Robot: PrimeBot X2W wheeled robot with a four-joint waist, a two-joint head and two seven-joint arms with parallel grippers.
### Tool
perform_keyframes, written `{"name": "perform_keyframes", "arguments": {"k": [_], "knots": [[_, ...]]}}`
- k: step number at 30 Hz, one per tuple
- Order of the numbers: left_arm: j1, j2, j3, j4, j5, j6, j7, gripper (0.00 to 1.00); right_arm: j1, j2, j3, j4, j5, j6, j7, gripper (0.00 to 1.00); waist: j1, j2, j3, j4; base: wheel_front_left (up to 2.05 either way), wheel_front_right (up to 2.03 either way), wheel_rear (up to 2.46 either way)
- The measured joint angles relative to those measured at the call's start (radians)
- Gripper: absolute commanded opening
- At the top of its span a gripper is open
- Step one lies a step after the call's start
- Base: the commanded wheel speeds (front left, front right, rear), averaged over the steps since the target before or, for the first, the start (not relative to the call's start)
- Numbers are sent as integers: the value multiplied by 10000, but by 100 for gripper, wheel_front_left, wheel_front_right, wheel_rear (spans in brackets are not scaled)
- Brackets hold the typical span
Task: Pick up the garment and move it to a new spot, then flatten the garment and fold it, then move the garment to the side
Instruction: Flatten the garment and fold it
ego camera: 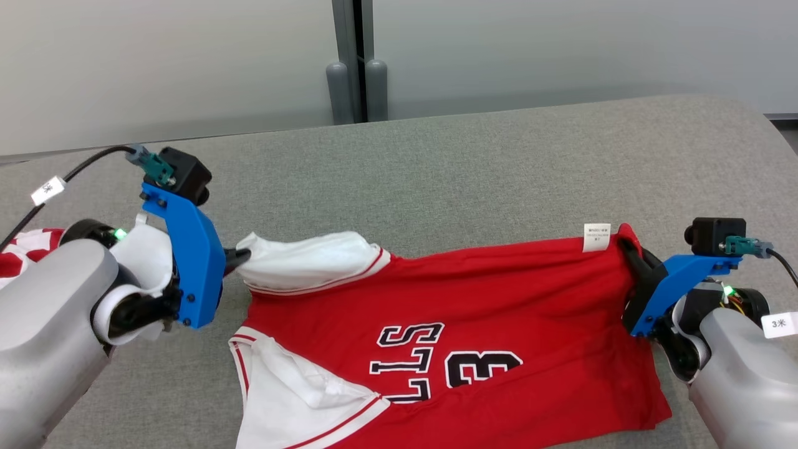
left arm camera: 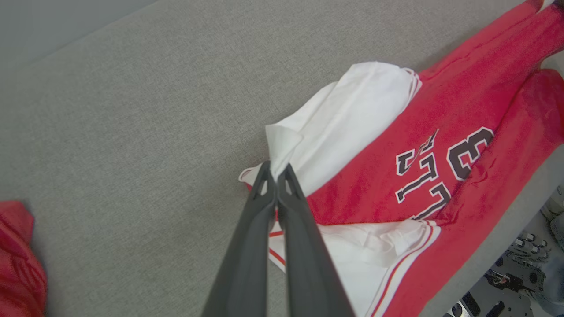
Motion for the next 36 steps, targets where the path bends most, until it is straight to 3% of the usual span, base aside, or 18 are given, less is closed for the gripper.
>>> {"name": "perform_keyframes", "arguments": {"k": [9,16,20,23,26,28,29,30,31,36], "knots": [[782,748,-462,-1827,-1005,2,1076,0,319,-523,777,-144,100,0,571,0,2,0,-342,113,0,0,0],[1313,1116,-754,-2713,-1593,240,1858,0,573,-940,1616,-573,347,0,1459,1,2,0,-469,63,0,0,0],[1569,1156,-907,-2964,-1743,332,2063,0,590,-1202,2071,-779,353,0,1778,22,2,0,-479,-6,0,0,0],[1784,1141,-1009,-3001,-1894,332,2157,0,700,-1306,2458,-999,495,0,2134,46,2,1,-470,-34,0,0,0],[1929,1120,-1064,-2995,-1952,332,2211,0,794,-1511,2830,-1185,593,0,2475,100,3,2,-479,-54,0,0,0],[2007,1091,-1089,-2976,-1962,332,2220,0,833,-1639,3043,-1350,679,0,2637,100,2,1,-501,-63,0,0,0],[2061,1081,-1101,-2940,-1964,332,2196,15,854,-1703,3149,-1427,727,0,2740,100,2,1,-515,-71,0,0,0],[2119,1066,-1120,-2901,-1969,332,2180,79,896,-1764,3250,-1503,805,0,2851,100,3,1,-535,-78,0,0,0],[2180,1053,-1149,-2871,-1990,330,2197,100,957,-1831,3354,-1559,874,0,3001,100,3,2,-562,-84,0,0,0],[2344,1045,-1208,-2732,-2002,326,2161,100,1173,-2326,3762,-2010,1135,0,3515,100,2,2,-765,-90,0,0,0]]}}
